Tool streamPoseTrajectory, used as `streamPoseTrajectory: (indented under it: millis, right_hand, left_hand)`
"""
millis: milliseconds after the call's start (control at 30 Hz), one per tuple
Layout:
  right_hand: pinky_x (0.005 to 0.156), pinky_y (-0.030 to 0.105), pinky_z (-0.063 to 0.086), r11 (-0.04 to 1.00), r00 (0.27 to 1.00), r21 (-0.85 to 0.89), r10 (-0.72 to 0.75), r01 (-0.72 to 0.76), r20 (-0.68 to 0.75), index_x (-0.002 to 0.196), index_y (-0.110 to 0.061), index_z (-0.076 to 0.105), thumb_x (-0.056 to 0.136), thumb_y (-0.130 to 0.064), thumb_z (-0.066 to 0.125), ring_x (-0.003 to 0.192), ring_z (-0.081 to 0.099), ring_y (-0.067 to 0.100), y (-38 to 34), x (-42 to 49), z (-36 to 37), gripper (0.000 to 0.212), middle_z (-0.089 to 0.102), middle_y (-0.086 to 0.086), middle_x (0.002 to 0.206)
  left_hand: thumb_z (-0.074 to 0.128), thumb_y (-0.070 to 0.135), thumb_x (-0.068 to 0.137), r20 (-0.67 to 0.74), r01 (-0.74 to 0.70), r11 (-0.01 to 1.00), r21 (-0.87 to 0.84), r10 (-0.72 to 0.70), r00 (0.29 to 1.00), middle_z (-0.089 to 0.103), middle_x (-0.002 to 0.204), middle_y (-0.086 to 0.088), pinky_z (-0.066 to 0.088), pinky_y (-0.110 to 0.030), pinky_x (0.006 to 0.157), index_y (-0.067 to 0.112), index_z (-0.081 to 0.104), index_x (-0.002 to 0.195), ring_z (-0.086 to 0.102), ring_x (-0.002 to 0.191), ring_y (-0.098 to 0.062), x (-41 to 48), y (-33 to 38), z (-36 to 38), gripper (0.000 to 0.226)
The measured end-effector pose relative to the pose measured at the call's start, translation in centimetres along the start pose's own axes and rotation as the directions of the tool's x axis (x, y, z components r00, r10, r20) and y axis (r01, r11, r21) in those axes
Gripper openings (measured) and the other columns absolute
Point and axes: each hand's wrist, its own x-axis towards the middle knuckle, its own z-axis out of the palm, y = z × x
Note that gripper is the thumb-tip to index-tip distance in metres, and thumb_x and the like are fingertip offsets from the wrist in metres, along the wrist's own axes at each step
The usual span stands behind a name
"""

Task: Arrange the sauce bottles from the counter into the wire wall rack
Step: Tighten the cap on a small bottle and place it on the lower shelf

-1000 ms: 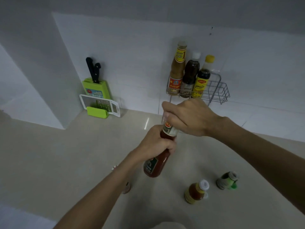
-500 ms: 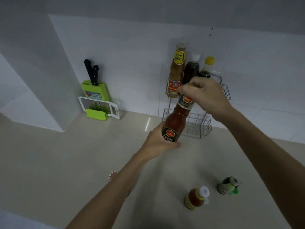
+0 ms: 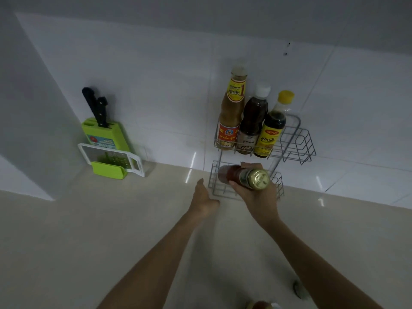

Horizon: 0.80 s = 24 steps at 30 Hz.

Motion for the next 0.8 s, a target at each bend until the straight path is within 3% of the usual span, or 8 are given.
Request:
streamPoseTrajectory:
  millis: [100, 233, 333, 400, 467, 533, 633, 800]
  right_hand:
    - [0.077, 0.014, 0.050, 1.000, 0.998, -0.028, -0.008, 0.010, 0.069, 0.107, -0.027, 0.056, 0.071, -0.014, 0.082, 0.095, 0.060, -0.001, 1.9, 2.6, 1.9, 0.046, 0.063, -0.017, 0.099]
    - [0.066, -0.003, 0.039, 0.993, 0.988, -0.089, 0.089, -0.078, 0.123, 0.105, -0.017, 0.058, 0.074, -0.007, 0.078, 0.081, 0.054, -0.007, 3.8, 4.6, 4.3, 0.038, 0.058, -0.020, 0.086]
    - [0.063, -0.005, 0.036, 0.980, 0.977, -0.141, 0.162, -0.143, 0.141, 0.113, -0.007, 0.059, 0.077, -0.006, 0.076, 0.083, 0.055, 0.003, 5.0, 5.7, 5.6, 0.040, 0.058, -0.007, 0.091]
    - [0.070, 0.002, 0.038, 0.972, 0.968, -0.189, 0.176, -0.142, 0.178, 0.121, -0.008, 0.054, 0.079, -0.011, 0.074, 0.097, 0.059, 0.015, 5.5, 6.2, 6.2, 0.046, 0.061, 0.000, 0.101]
    - [0.083, 0.024, 0.045, 0.962, 0.959, -0.234, 0.190, -0.140, 0.210, 0.126, -0.011, 0.047, 0.082, -0.017, 0.071, 0.107, 0.059, 0.023, 5.9, 6.9, 6.7, 0.051, 0.065, 0.006, 0.114]
    - [0.088, 0.037, 0.049, 0.949, 0.955, -0.282, 0.205, -0.140, 0.215, 0.129, -0.015, 0.041, 0.085, -0.023, 0.068, 0.109, 0.061, 0.028, 6.0, 7.6, 7.0, 0.052, 0.065, 0.008, 0.120]
    - [0.091, 0.042, 0.049, 0.926, 0.943, -0.353, 0.226, -0.131, 0.245, 0.133, -0.016, 0.036, 0.087, -0.028, 0.066, 0.112, 0.060, 0.032, 6.1, 8.5, 7.3, 0.057, 0.064, 0.011, 0.125]
    - [0.092, 0.042, 0.047, 0.918, 0.940, -0.377, 0.231, -0.124, 0.252, 0.127, -0.012, 0.039, 0.089, -0.031, 0.063, 0.114, 0.060, 0.032, 6.6, 8.5, 8.3, 0.049, 0.063, 0.011, 0.126]
  left_hand:
    - [0.055, 0.000, 0.083, 0.056, 0.095, 0.995, 0.023, -0.096, 0.994, 0.007, 0.164, -0.008, 0.034, -0.039, 0.114, 0.017, -0.004, 0.155, 0.017, 0.148, -0.028, 2.2, -0.1, 0.0, 0.095]
    - [0.054, -0.001, 0.079, 0.135, 0.167, 0.986, 0.007, -0.167, 0.977, 0.001, 0.165, -0.004, 0.035, -0.040, 0.113, 0.019, -0.005, 0.155, 0.015, 0.149, -0.028, 4.3, 0.0, 0.1, 0.098]
    - [0.052, -0.002, 0.080, 0.177, 0.221, 0.973, -0.069, -0.206, 0.962, 0.006, 0.164, -0.007, 0.030, -0.039, 0.112, 0.017, -0.003, 0.156, 0.015, 0.149, -0.029, 5.2, 0.2, 0.0, 0.096]
    - [0.052, -0.004, 0.080, 0.196, 0.227, 0.970, -0.084, -0.207, 0.958, 0.010, 0.164, -0.007, 0.029, -0.037, 0.111, 0.017, -0.001, 0.156, 0.016, 0.148, -0.028, 5.7, 0.2, -0.2, 0.094]
    - [0.050, -0.007, 0.081, 0.198, 0.210, 0.974, -0.083, -0.190, 0.962, 0.019, 0.161, -0.009, 0.032, -0.032, 0.104, 0.013, 0.008, 0.155, 0.022, 0.146, -0.028, 6.2, 0.1, -0.3, 0.088]
    - [0.048, -0.011, 0.081, 0.203, 0.192, 0.979, -0.071, -0.174, 0.964, 0.036, 0.149, -0.012, 0.035, -0.026, 0.091, 0.009, 0.018, 0.152, 0.034, 0.137, -0.028, 6.1, 0.2, -0.4, 0.079]
    - [0.048, -0.014, 0.078, 0.217, 0.183, 0.981, -0.059, -0.167, 0.962, 0.043, 0.119, -0.003, 0.038, -0.028, 0.084, 0.008, 0.027, 0.146, 0.040, 0.113, -0.021, 6.1, 0.2, -0.3, 0.075]
    - [0.049, -0.015, 0.076, 0.234, 0.186, 0.981, -0.044, -0.171, 0.957, 0.046, 0.122, -0.002, 0.038, -0.032, 0.090, 0.011, 0.028, 0.145, 0.041, 0.113, -0.019, 6.1, 0.2, -0.5, 0.077]
